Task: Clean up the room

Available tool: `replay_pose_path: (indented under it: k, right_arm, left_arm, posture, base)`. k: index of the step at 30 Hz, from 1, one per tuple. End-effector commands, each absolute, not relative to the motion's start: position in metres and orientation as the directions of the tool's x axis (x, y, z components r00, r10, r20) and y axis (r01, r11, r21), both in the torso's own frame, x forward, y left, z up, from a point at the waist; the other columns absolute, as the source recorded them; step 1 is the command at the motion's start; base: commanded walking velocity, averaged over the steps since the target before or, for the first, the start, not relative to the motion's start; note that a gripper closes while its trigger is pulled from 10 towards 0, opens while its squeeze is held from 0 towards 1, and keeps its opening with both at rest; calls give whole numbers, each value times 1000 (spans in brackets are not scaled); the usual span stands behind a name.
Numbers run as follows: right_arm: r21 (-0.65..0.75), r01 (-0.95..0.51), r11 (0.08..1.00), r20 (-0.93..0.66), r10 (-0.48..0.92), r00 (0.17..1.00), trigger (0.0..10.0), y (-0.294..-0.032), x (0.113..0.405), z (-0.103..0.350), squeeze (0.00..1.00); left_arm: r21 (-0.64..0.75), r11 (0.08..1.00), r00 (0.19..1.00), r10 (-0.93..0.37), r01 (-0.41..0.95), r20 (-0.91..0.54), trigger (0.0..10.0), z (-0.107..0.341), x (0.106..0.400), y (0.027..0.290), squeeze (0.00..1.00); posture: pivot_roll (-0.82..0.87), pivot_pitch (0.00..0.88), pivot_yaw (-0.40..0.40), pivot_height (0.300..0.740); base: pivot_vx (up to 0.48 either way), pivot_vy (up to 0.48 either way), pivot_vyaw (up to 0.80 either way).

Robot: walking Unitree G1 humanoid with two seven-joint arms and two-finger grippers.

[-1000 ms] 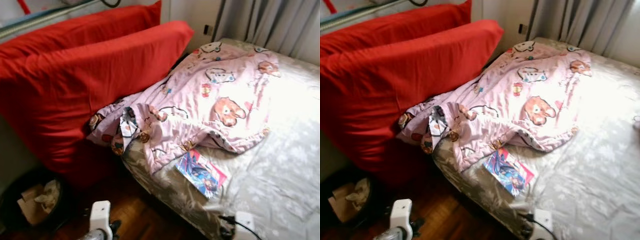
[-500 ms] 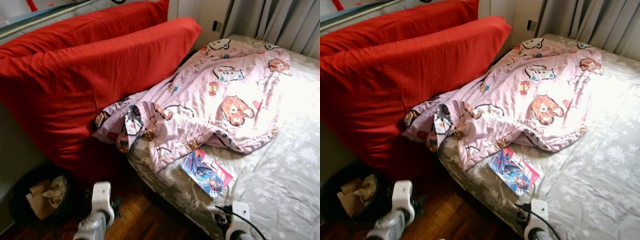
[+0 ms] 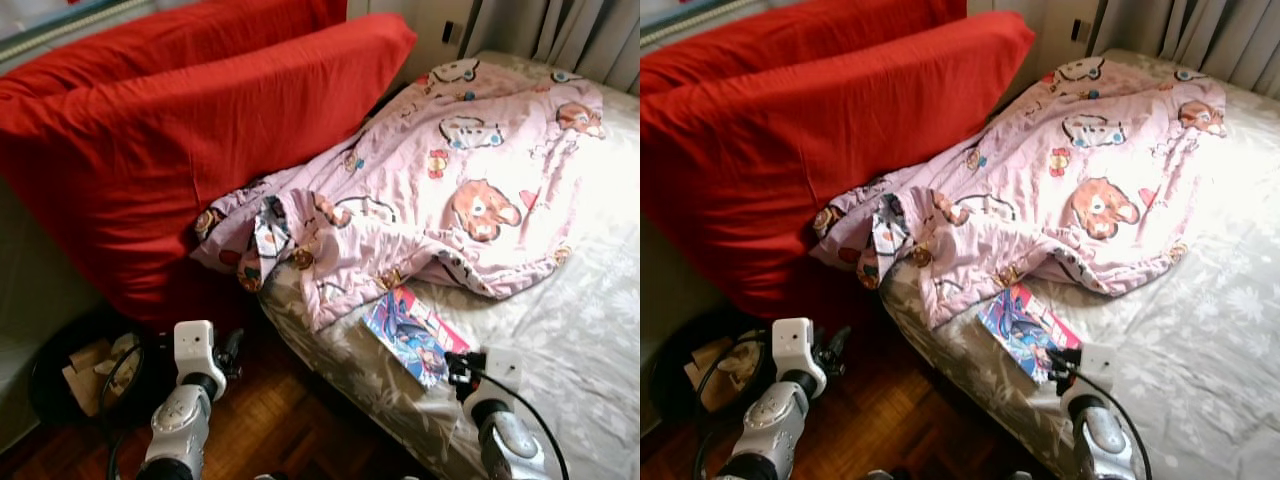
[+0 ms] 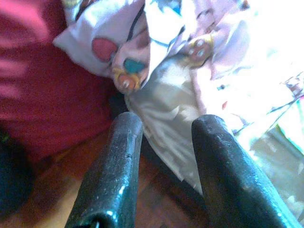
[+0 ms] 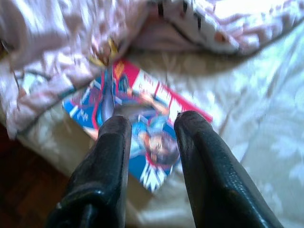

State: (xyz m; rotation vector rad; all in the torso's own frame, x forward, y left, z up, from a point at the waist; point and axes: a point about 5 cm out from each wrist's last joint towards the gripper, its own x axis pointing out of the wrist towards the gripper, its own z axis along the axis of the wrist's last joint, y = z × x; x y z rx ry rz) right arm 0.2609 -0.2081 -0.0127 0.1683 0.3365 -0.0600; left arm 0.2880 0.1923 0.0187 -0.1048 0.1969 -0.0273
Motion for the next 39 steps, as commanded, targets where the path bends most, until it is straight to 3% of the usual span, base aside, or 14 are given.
replay_pose_path:
  k: [1, 10, 39]
  right_arm:
    - [161, 100, 982, -310, -46, 950, 10000, -211, 257, -13, 0]
    - [149, 44, 988, -185, -16, 983, 10000, -197, 268, 6, 0]
    - [109, -2, 994, -139, 17, 990, 10000, -179, 270, 18, 0]
  left_arm:
    - [-84, 996, 981, -47, 31, -190, 10000, 16, 282, 194, 0]
    - [-79, 996, 991, -40, 31, -124, 10000, 24, 281, 195, 0]
    - [-74, 997, 996, -28, 22, -83, 10000, 34, 285, 192, 0]
  posture:
    - [10, 183, 30, 740]
    - [12, 149, 22, 740]
    - [11, 189, 21, 740]
  base:
    - [0, 0, 0]
    - [0, 0, 0]
    - [0, 0, 0]
